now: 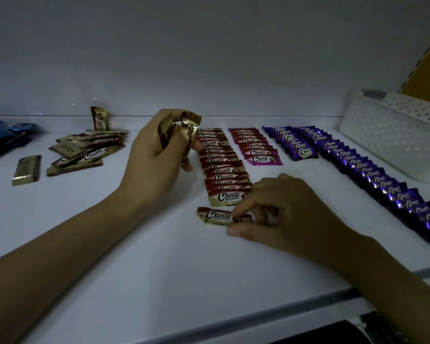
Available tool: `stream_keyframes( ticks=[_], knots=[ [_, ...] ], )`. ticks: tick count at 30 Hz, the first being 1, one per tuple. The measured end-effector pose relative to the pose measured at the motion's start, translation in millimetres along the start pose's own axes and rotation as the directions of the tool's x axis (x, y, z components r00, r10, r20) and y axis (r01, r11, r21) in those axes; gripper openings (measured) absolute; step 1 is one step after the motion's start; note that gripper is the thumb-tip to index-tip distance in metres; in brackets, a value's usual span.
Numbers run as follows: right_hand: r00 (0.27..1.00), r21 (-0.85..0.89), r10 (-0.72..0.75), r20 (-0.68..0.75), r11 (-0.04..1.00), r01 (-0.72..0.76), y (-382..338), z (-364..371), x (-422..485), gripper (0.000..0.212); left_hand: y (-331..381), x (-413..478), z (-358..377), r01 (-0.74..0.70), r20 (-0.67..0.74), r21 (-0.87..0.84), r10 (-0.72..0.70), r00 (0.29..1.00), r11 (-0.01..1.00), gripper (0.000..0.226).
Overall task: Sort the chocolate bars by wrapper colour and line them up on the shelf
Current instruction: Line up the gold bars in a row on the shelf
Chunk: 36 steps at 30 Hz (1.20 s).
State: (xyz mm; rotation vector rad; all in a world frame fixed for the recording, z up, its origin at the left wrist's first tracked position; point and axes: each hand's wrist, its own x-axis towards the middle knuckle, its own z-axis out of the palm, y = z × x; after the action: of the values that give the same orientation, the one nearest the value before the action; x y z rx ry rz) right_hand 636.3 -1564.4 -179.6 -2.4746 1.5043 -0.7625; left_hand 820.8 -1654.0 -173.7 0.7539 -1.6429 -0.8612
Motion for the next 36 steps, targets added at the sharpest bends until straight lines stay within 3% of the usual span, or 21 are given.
stream_keyframes(
  ticks=[6,12,16,22,27,31,36],
  knots=[
    [0.999,-0.035,0.033,-0.02,0.999,-0.033,0,2,1,0.04,-2,-3,1,0.002,0.019,0.021,-0.002,1.0,1.0,0.028],
    [0.999,0.157,0.04,0.007,0.987,-0.04,3,-4,-2,0.023,-2,-4,1,-0.007,0.026,-0.011,0.008,1.0,1.0,0.028],
    [0.993,0.053,0.111,-0.044,0.993,-0.109,10,-7,-2,0.026,-1,-4,0,-0.012,0.031,-0.017,0.013,0.999,1.0,0.03],
    [0.988,0.05,0.145,-0.06,0.989,-0.143,14,-11,-1,0.036,-1,-4,0,-0.003,0.033,-0.025,0.003,0.999,1.0,0.029],
    [0.988,0.057,0.141,-0.068,0.989,-0.137,14,-9,-2,0.032,-1,-8,1,0.047,0.14,-0.068,-0.037,0.99,0.997,0.028],
    [0.965,0.215,0.169,-0.201,0.969,-0.125,13,-7,-4,0.017,3,-15,7,0.177,0.283,-0.291,-0.091,0.955,0.94,0.031],
    [0.892,0.318,0.229,-0.389,0.942,-0.103,9,-11,4,0.027,21,-14,17,0.237,0.369,-0.389,-0.085,0.925,0.89,0.046]
  ],
)
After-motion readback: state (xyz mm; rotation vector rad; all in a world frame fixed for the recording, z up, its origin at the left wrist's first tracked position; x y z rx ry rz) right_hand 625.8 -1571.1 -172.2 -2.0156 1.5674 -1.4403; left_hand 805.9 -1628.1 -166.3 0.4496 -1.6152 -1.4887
